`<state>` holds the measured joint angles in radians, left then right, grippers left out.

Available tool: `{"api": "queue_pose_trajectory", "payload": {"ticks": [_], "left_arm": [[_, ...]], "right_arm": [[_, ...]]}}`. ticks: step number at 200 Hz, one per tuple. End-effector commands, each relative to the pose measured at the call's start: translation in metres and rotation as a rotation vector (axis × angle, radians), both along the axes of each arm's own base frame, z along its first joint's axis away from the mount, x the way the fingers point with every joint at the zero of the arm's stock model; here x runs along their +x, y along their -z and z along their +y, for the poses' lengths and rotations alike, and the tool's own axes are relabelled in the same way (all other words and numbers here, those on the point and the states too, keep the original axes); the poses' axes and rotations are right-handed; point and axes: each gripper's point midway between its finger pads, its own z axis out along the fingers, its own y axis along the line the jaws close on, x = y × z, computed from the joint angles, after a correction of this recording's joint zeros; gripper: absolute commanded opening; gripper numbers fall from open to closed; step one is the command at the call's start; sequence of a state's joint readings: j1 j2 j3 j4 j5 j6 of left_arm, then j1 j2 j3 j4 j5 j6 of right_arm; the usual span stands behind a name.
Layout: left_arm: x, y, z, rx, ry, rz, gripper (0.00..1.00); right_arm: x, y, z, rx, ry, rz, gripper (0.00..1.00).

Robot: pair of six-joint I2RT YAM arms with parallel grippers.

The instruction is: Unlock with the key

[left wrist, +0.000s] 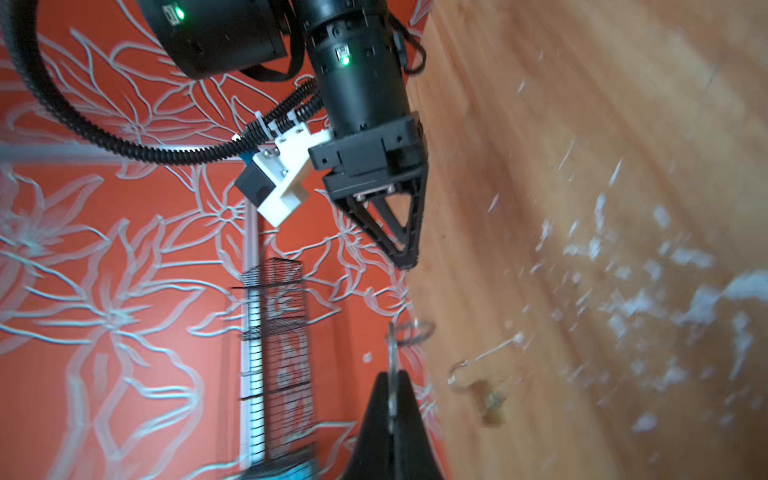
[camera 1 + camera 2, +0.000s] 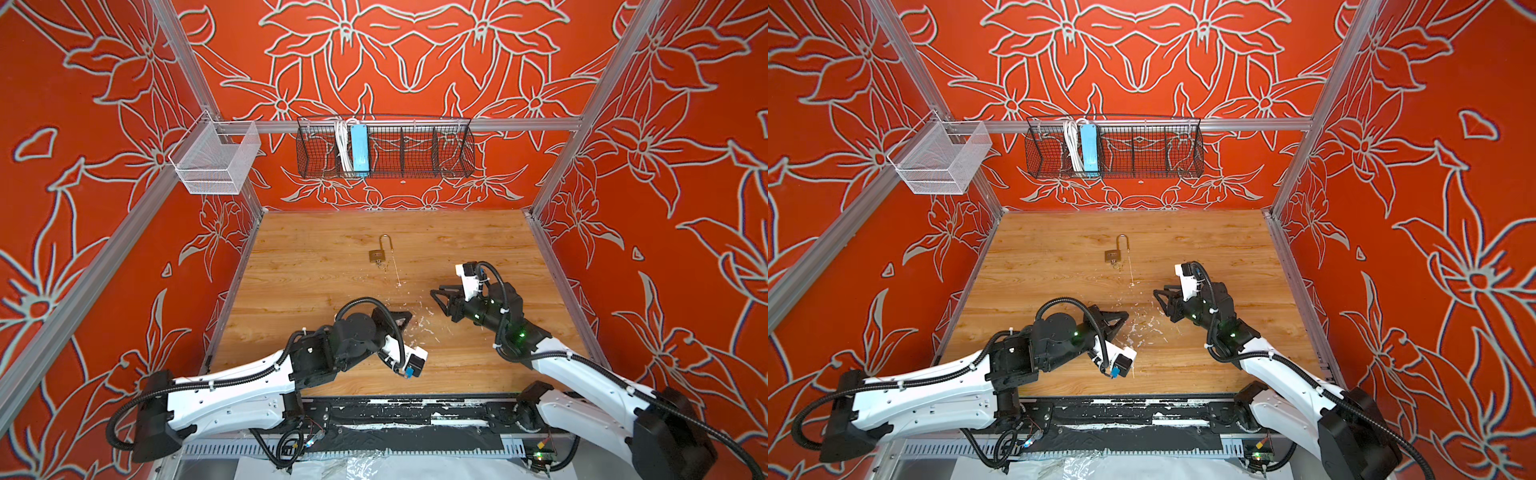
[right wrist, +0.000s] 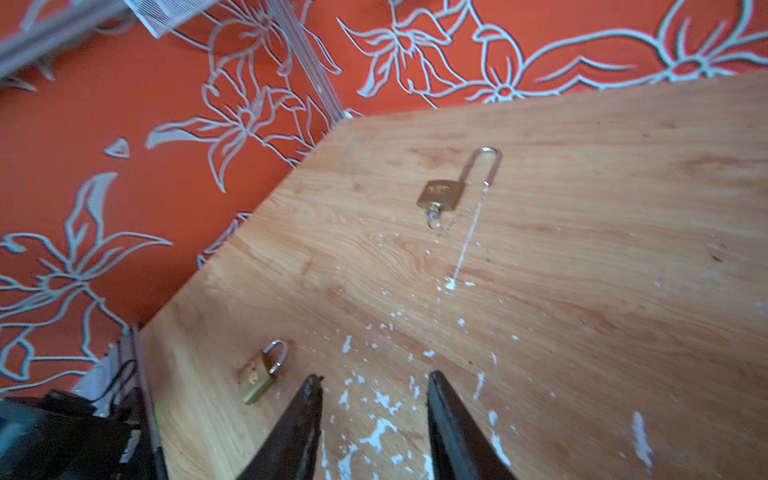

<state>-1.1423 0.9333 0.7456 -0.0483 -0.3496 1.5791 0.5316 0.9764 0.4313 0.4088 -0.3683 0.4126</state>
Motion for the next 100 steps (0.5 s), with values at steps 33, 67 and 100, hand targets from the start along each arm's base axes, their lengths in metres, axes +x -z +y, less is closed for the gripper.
{"api": "queue_pose_trajectory", "payload": {"ticks": [33, 67, 100], "left_arm": [[-0.003, 0.035, 0.040, 0.471, 0.066, -0.266, 0.00], [-0.015, 0.024, 0.047, 0.481, 0.108, -0.341, 0.00], [-0.034, 0.014, 0.044, 0.460, 0.168, -0.374, 0.00]], "right_arm": [[-0.038, -0.065, 0.017, 0.197, -0.218, -0.194, 0.50], [-0.069, -0.088, 0.042, 0.256, -0.497, -0.191, 0.57], [-0.082, -0.083, 0.062, 0.257, -0.639, -0.145, 0.61]]}}
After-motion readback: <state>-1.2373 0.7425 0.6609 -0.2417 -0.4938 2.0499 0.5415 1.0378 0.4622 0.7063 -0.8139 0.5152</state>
